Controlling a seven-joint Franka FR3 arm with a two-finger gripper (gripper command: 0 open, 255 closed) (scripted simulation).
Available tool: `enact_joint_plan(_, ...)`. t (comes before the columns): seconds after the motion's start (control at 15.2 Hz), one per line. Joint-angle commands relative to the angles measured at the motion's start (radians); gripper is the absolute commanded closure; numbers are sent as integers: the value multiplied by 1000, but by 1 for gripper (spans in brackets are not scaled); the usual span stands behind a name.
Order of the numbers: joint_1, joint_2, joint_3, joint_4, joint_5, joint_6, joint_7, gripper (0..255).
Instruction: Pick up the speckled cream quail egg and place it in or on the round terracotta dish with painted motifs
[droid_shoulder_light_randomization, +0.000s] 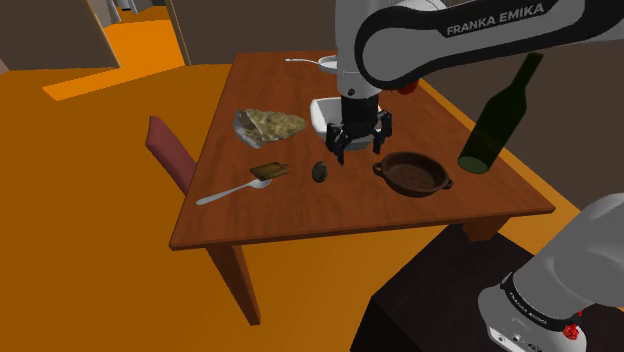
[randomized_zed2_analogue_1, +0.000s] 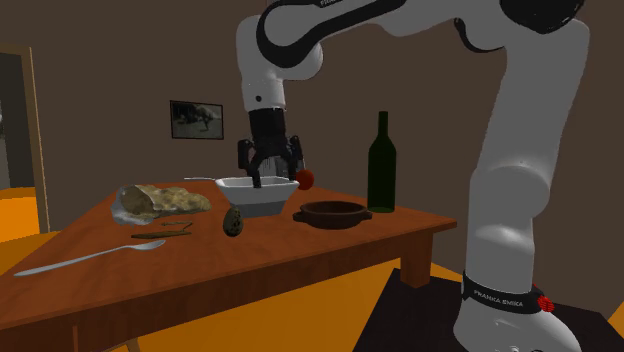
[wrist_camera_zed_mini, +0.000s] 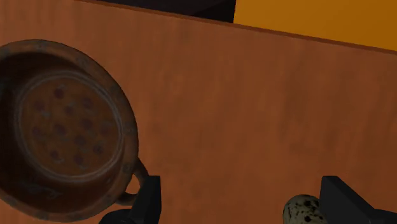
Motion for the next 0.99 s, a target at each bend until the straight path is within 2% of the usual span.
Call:
enact_joint_plan(0.0,-3,91,27,66,-37,21,82,0)
enact_joint_plan(0.46,37,389,55,325,-192,25,323,0)
enact_joint_plan(0.92,35,401,48,244,-202,115,329,0)
